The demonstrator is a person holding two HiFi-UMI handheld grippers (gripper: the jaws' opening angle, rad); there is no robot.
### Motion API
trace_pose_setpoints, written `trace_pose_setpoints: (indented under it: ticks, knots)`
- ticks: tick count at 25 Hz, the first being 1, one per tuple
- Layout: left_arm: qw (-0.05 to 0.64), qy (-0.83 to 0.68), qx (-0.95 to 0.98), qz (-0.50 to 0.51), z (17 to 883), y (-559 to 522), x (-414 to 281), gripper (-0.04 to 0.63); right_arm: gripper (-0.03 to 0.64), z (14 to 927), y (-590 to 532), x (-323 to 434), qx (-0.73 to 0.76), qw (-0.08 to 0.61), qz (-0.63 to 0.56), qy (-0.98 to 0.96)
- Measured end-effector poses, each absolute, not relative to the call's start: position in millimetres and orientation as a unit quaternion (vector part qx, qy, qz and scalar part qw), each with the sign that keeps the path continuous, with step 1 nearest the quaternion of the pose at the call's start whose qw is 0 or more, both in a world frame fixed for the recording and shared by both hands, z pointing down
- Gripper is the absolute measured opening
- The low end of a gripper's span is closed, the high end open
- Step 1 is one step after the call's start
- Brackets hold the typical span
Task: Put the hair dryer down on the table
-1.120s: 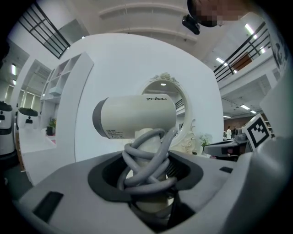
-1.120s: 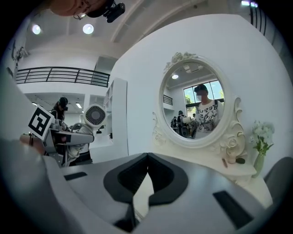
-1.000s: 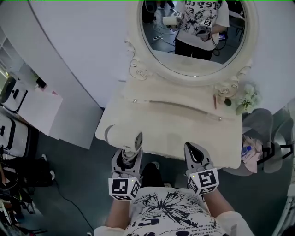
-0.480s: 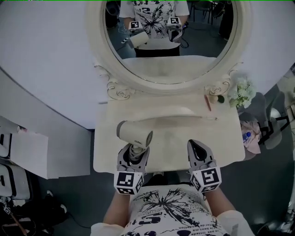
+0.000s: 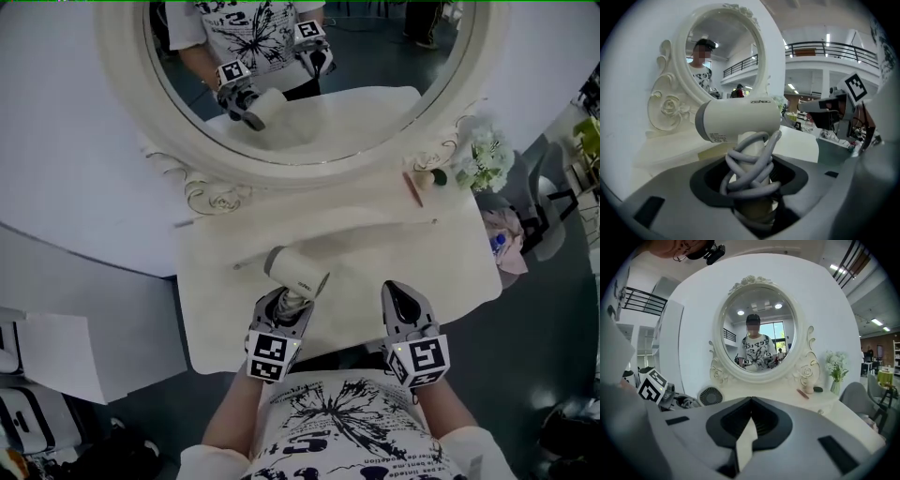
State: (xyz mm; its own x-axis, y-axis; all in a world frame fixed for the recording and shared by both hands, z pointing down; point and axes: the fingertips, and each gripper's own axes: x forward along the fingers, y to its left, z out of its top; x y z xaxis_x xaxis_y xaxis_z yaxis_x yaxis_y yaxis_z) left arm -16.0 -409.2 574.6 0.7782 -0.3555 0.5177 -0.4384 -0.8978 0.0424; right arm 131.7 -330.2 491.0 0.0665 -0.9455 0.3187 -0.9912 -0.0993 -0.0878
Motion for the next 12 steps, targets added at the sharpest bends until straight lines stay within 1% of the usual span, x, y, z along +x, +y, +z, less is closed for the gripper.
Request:
trace_pose_setpoints:
  ticks: [7, 12]
  knots:
    - [0.087, -0.138, 0.929, 0.333, 634.7, -402.7, -0.6, 0.242, 0.017, 498.3, -331.0, 143.3, 0.75, 0.069, 0.165, -0.636]
    - [0.093, -0.12, 0.92, 0.361, 659.7, -399.2, 0.1, 0.242, 0.017, 503.9, -326.4, 144.9, 0.758, 0.068, 0.172, -0.626]
